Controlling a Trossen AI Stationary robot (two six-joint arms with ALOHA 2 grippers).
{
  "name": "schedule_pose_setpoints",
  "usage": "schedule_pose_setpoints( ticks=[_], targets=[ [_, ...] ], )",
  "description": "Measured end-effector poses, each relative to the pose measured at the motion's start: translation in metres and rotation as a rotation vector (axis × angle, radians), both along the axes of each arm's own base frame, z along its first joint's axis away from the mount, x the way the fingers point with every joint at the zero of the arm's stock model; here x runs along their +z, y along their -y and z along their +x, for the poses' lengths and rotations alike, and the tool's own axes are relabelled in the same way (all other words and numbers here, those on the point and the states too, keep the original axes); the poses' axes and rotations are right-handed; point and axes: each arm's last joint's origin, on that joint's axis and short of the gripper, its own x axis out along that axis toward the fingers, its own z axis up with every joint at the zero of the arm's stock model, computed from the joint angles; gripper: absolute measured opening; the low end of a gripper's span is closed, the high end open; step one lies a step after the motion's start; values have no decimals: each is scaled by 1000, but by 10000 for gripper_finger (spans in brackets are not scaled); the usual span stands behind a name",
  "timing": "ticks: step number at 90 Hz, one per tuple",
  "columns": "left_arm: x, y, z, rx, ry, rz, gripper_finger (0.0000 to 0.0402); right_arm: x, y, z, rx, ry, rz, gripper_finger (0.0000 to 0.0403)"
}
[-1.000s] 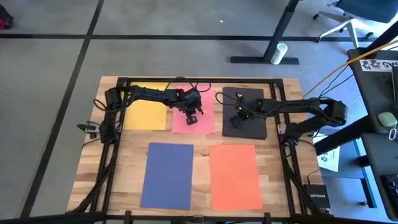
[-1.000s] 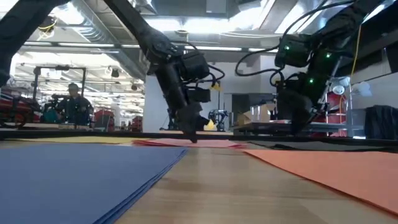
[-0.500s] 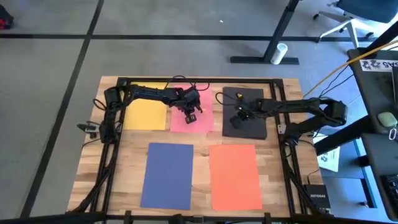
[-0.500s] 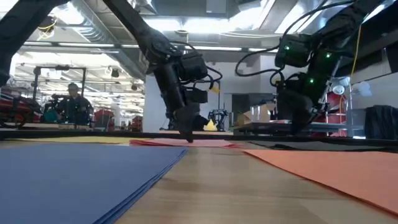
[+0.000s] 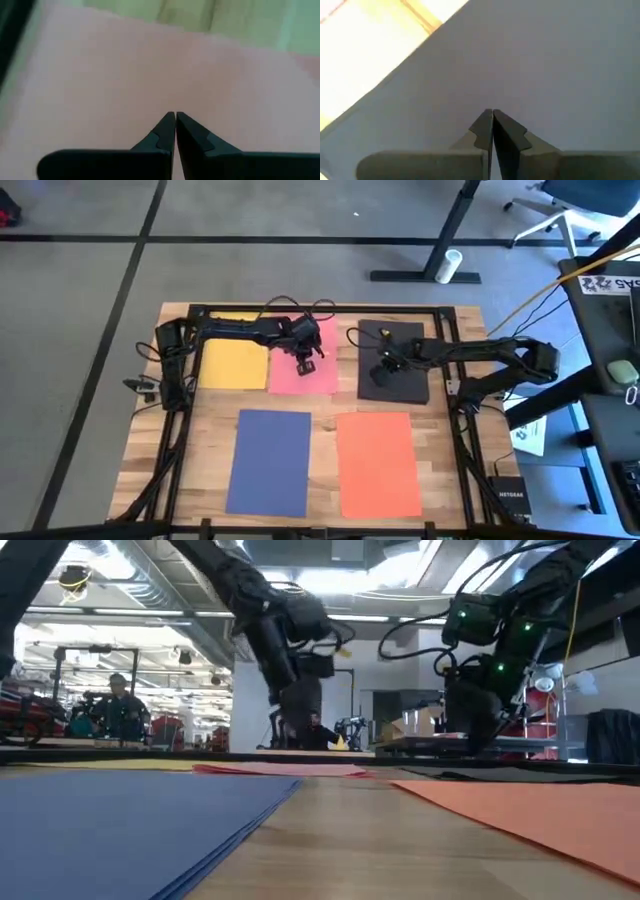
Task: Organize paper
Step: Adjust the stacked pink papers, then adjust the stacked black papers
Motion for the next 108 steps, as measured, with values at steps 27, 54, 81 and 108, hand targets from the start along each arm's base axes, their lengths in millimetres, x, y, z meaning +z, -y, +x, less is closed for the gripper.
schedule_pose_setpoints(
  ticks=[27, 54, 81, 108],
  targets=[
    [40, -8, 39, -90, 167, 31, 0, 25, 7, -12, -92, -28, 6, 1],
    [14, -7, 91, -269, 114, 64, 0, 25, 28, -50, -339, -153, 120, 1],
    [-10, -11, 104, -285, 53, 55, 0, 11, 47, -79, -515, -218, 135, 1],
    [-9, -16, 102, -320, 33, 94, 0, -5, 54, -101, -613, -235, 153, 1]
  ],
)
